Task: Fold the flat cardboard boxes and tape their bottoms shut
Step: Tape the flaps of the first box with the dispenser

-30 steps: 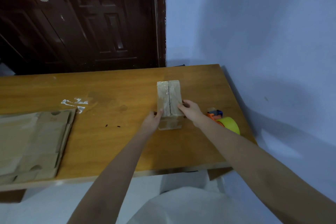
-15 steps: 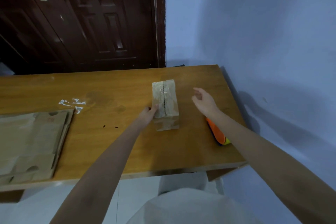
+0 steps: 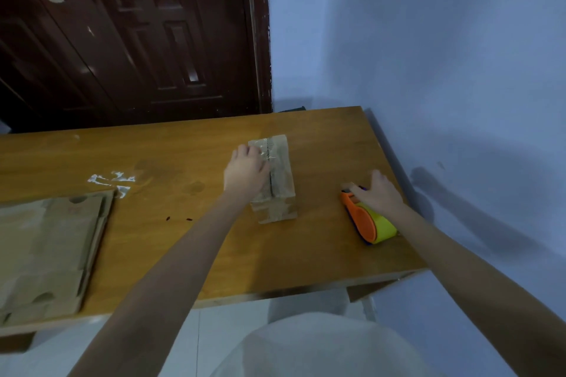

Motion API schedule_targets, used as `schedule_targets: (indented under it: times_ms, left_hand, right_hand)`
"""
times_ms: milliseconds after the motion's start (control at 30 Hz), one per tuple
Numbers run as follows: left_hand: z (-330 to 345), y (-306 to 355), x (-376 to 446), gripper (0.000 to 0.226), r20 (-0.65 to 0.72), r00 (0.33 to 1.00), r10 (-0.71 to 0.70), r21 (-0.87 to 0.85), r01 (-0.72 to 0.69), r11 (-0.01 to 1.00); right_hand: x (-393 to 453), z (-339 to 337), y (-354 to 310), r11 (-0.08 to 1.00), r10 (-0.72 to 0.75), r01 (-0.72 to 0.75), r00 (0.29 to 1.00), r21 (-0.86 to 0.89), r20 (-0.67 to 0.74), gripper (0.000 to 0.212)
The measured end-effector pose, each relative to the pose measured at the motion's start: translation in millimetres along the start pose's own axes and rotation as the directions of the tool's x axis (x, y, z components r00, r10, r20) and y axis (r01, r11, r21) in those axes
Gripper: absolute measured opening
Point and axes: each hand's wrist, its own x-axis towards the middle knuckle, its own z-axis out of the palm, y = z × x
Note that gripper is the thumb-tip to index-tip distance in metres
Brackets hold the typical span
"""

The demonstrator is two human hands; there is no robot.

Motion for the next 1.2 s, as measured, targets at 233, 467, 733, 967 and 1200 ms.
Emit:
schedule_targets:
  times_ms: [233, 467, 733, 967, 1200]
  left_hand:
    - [31.0, 73.9, 3.0, 0.031, 0.092, 0.905, 0.416, -0.023, -0.416, 0.909]
    - [69.3, 116.1, -18.6, 0.029, 0.290, 0.775, 0.561, 0.020, -0.591, 0.806]
    - [96.7, 114.2, -32.7, 0.035, 0.504, 0.730, 0.462, 0.013, -0.542, 0.841]
    - [99.5, 105.6, -40.5, 0.061, 0.557, 0.645, 0.523, 0.026, -0.643, 0.765]
    - [91.6, 106.3, -41.5, 0.065, 0.448, 0.627, 0.637, 0.067, -0.735, 0.675]
  right_hand:
    - [-28.4, 7.4, 30.7, 0.993, 0.114, -0.113, 0.993, -0.031, 0.026, 0.082]
    - [-48.9, 38.9, 62.1, 0.966, 0.189, -0.200, 0.979, 0.166, 0.076, 0.091]
    - [-57.8, 57.1, 69.6, 0.893, 0.192, -0.142, 0.979, 0.427, -0.076, 0.098]
    - [-54.4, 45.0, 67.1, 0.836, 0.233, -0.170, 0.971, 0.521, -0.058, 0.048]
    - [-52.7, 18.8, 59.2, 0.723, 0.266, -0.141, 0.960, 0.677, -0.085, 0.028]
